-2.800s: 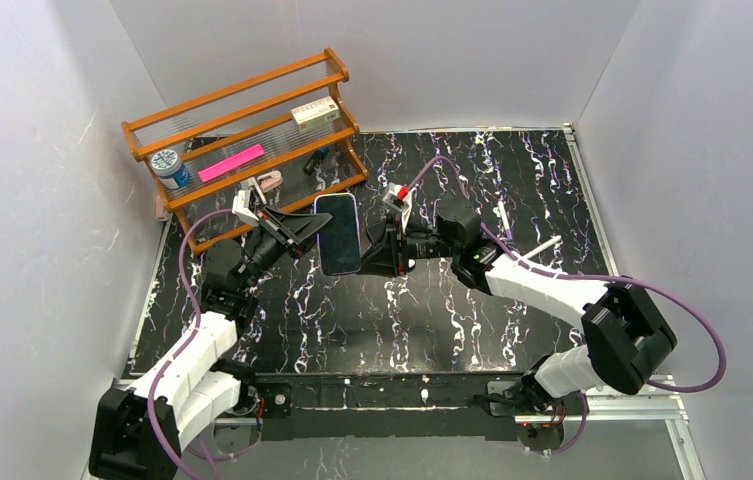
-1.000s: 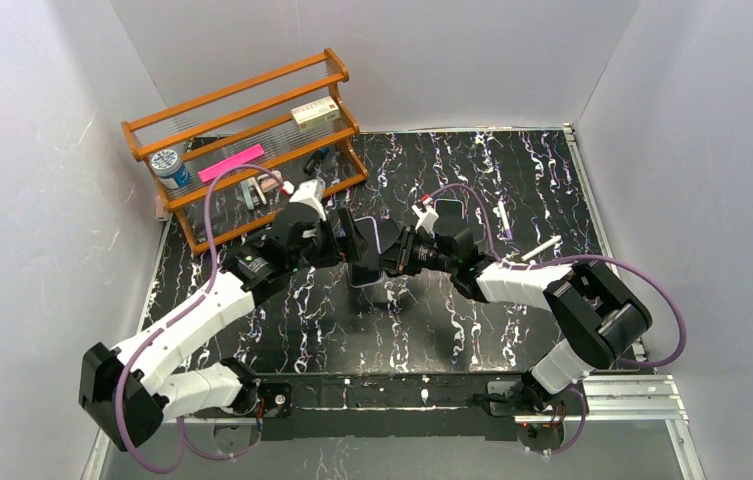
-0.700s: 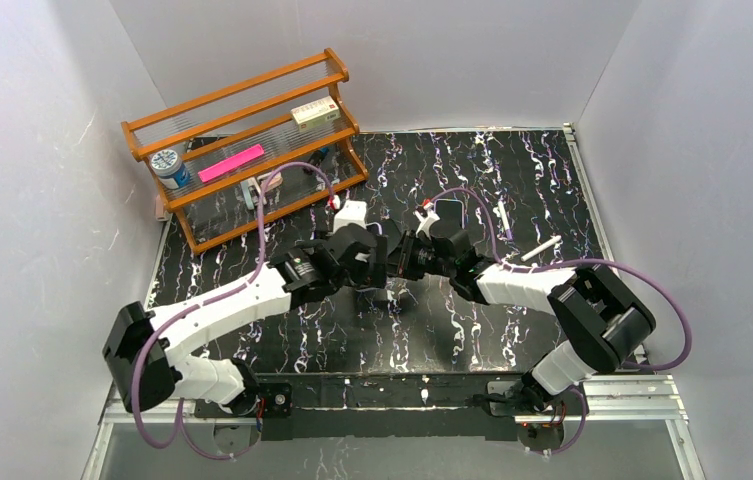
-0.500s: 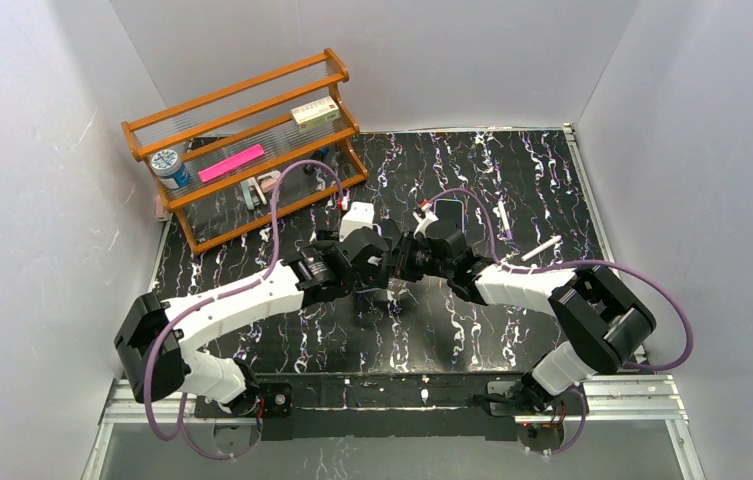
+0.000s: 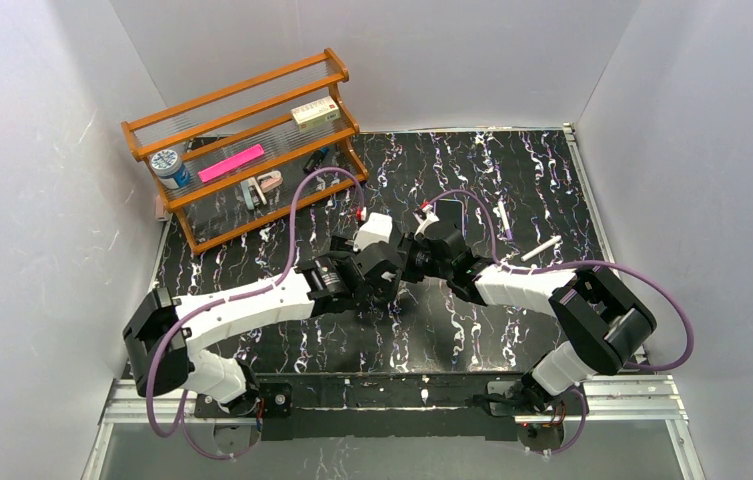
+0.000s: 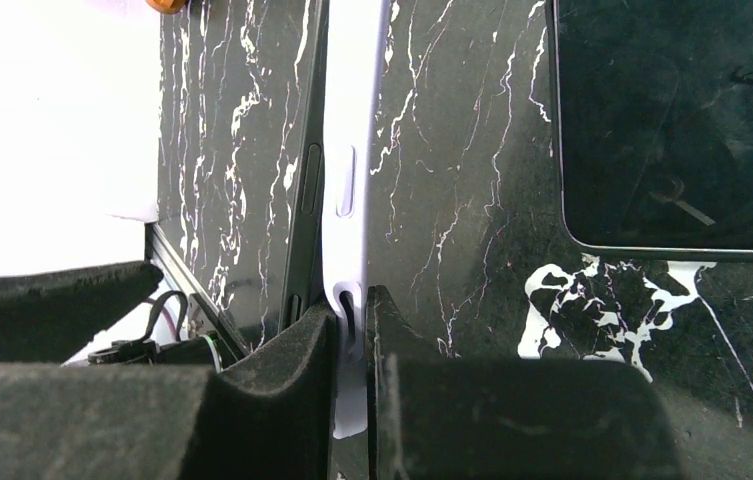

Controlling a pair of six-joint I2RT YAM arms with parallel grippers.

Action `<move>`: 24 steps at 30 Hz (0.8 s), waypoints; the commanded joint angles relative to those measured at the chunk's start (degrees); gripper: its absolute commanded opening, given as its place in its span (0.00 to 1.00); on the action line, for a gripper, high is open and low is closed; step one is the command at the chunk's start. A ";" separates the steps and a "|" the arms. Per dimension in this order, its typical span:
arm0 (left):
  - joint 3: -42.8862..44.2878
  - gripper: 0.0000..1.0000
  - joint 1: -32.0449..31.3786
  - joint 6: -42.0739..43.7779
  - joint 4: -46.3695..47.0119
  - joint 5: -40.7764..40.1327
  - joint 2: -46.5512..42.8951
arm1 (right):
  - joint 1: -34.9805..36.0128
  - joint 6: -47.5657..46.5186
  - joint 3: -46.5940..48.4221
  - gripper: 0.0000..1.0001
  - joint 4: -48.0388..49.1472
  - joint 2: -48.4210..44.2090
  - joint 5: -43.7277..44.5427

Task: Take the phone out of the phone case
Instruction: Remove the phone case from the phone.

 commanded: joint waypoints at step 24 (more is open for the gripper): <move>-0.88 0.67 -2.27 6.30 2.48 -12.17 4.83 | 0.17 3.81 2.58 0.01 6.46 -3.26 -3.21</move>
